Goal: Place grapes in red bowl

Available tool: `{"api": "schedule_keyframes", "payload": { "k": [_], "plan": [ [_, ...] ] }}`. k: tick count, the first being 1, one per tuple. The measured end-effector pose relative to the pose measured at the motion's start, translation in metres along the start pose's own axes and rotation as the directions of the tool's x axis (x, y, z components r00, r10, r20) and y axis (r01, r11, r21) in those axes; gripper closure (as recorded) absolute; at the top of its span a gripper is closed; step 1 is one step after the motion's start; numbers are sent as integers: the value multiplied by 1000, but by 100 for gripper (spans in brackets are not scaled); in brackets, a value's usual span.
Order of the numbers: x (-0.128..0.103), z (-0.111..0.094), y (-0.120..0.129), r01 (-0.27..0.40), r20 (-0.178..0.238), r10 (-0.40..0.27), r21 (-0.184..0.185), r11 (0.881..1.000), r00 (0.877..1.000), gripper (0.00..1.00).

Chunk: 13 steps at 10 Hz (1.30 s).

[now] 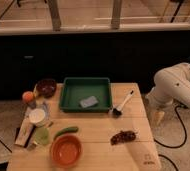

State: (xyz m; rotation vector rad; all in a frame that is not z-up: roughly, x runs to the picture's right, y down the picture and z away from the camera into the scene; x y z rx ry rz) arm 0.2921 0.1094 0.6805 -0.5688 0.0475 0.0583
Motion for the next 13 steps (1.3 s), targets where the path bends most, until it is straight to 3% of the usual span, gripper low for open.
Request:
{"api": "schedule_keyframes", "payload": {
  "k": [7, 11, 13],
  "plan": [
    [-2, 3, 3, 6, -1, -6, -2, 1000, 1000, 20],
    [-20, 33, 23, 57, 3, -57, -10, 998, 998, 20],
    [-25, 39, 29, 73, 9, -73, -15, 997, 997, 20]
  ]
}}
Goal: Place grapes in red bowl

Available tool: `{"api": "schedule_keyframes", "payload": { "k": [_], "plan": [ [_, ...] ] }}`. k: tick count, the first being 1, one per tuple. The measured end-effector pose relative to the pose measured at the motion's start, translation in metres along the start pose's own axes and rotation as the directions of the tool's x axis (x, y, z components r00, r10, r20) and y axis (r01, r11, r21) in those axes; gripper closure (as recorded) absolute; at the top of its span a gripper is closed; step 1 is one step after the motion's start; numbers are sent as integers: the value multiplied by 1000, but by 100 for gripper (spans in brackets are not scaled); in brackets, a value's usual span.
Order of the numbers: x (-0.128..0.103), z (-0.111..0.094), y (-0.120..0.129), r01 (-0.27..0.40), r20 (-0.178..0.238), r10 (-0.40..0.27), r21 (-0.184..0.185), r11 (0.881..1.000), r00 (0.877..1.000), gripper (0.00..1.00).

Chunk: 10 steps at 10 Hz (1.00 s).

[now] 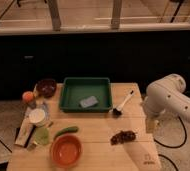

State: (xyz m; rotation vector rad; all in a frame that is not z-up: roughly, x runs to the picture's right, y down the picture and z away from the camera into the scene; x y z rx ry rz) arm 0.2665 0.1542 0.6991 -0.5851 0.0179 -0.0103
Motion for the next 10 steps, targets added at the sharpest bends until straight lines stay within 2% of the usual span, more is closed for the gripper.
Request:
{"api": "schedule_keyframes", "payload": {
  "k": [2, 4, 8, 10],
  "plan": [
    [-9, 13, 6, 22, 10, -22, -4, 1000, 1000, 20],
    [-20, 36, 16, 49, 23, -49, -12, 999, 999, 20],
    [-31, 48, 25, 80, 41, -79, -22, 997, 996, 20],
    [-40, 64, 28, 115, 49, -113, -23, 993, 992, 20]
  ]
}}
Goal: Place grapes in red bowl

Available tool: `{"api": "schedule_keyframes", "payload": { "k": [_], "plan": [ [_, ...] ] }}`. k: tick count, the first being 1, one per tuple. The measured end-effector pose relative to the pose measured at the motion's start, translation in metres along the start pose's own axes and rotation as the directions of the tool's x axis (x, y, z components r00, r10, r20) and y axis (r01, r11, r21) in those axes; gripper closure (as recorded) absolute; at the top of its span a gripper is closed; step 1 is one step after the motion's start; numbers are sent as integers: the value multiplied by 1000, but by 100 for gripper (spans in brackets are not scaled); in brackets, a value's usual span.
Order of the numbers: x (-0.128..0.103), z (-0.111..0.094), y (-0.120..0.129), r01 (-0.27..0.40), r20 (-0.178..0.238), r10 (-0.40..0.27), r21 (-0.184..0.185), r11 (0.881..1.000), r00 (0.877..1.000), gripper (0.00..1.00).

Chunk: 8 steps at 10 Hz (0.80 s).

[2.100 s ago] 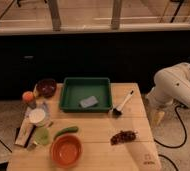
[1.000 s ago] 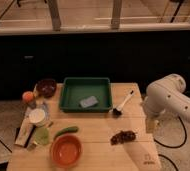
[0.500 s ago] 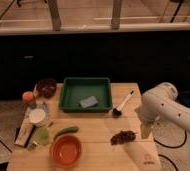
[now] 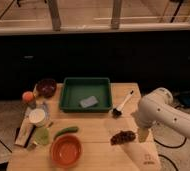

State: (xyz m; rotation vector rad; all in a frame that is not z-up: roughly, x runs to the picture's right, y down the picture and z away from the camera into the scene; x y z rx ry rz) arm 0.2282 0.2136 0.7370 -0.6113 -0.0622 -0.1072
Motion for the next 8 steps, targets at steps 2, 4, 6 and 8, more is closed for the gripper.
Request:
{"api": "schedule_keyframes", "payload": {
  "k": [2, 4, 6, 8],
  "plan": [
    [-4, 13, 4, 34, 10, -34, -5, 999, 999, 20],
    [-6, 18, 6, 62, 21, -62, -9, 998, 998, 20],
    [-9, 26, 8, 87, 30, -87, -15, 996, 996, 20],
    [-12, 38, 9, 127, 36, -126, -20, 992, 991, 20]
  ]
}}
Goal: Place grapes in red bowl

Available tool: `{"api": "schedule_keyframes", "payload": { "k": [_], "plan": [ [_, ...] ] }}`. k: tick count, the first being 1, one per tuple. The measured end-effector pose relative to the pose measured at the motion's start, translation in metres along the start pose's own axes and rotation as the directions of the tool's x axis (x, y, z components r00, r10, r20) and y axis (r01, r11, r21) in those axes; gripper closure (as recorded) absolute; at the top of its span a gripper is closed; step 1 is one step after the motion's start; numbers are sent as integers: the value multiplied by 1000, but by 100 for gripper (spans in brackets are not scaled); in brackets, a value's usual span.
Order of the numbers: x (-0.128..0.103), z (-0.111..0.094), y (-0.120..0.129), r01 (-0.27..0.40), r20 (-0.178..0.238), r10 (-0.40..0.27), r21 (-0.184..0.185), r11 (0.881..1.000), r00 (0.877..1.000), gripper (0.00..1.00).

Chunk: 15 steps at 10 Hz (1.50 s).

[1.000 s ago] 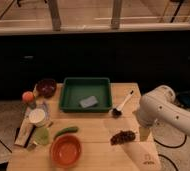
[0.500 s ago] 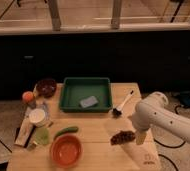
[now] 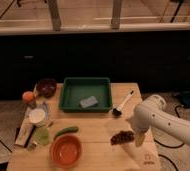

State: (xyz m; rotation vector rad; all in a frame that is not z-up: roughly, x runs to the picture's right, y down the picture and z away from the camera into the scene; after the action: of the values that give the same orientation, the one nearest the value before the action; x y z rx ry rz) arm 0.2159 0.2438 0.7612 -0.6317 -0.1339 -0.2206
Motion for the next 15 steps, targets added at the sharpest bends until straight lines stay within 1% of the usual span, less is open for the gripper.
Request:
{"api": "schedule_keyframes", "payload": {
  "k": [5, 6, 7, 9, 15],
  "plan": [
    [-2, 14, 2, 57, 10, -57, -16, 998, 998, 20],
    [-2, 21, 2, 83, 10, -83, -23, 996, 996, 20],
    [-3, 23, 1, 102, 10, -101, -27, 994, 995, 20],
    [-1, 26, 4, 101, 11, -100, -35, 994, 995, 20],
    [2, 34, 6, 106, 26, -105, -32, 994, 994, 20]
  ]
}}
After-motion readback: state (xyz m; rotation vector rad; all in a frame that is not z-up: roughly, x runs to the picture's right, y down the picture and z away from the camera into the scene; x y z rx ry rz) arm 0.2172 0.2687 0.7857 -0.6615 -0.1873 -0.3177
